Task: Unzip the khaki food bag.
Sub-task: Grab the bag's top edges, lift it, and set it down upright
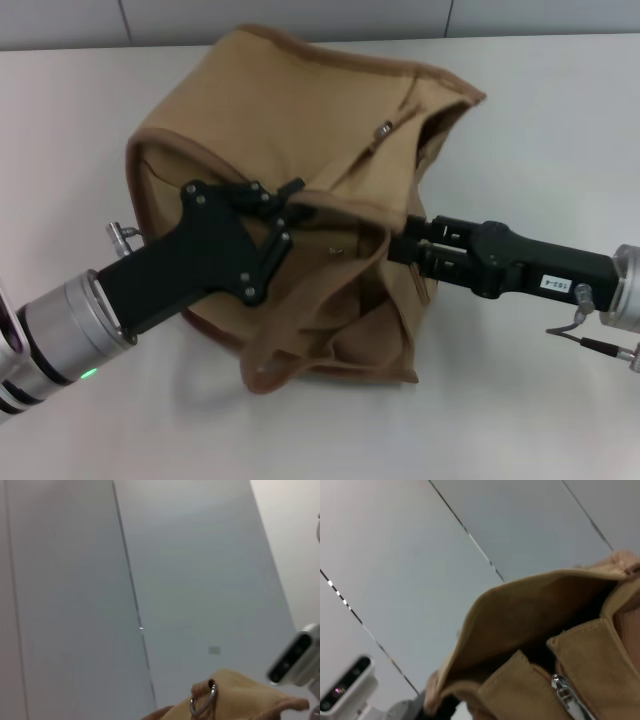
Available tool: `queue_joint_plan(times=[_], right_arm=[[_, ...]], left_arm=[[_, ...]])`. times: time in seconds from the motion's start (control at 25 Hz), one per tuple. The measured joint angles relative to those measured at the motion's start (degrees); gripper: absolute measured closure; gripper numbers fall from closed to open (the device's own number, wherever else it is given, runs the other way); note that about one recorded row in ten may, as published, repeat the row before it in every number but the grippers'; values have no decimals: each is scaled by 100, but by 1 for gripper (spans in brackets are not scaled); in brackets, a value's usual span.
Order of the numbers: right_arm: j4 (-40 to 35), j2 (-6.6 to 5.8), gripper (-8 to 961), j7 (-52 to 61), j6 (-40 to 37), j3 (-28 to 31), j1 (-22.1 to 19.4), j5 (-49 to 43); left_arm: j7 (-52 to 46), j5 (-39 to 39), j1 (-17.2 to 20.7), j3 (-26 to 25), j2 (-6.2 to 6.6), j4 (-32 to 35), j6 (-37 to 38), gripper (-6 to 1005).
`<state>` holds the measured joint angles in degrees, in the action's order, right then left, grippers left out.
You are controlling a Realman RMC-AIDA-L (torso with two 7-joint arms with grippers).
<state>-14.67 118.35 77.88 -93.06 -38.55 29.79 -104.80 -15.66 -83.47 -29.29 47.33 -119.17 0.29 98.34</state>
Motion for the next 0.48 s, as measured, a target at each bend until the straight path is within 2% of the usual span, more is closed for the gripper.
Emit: queue_joint_plan(times=[0.24, 0.48], right_arm=[[-121, 4, 378, 154, 334, -26, 101, -309], [-287, 0, 376, 162, 374, 16, 58, -320]], left_arm=[[66, -111, -4, 108, -2, 23, -19, 937], [156, -119, 22, 110, -2, 8, -76, 937]])
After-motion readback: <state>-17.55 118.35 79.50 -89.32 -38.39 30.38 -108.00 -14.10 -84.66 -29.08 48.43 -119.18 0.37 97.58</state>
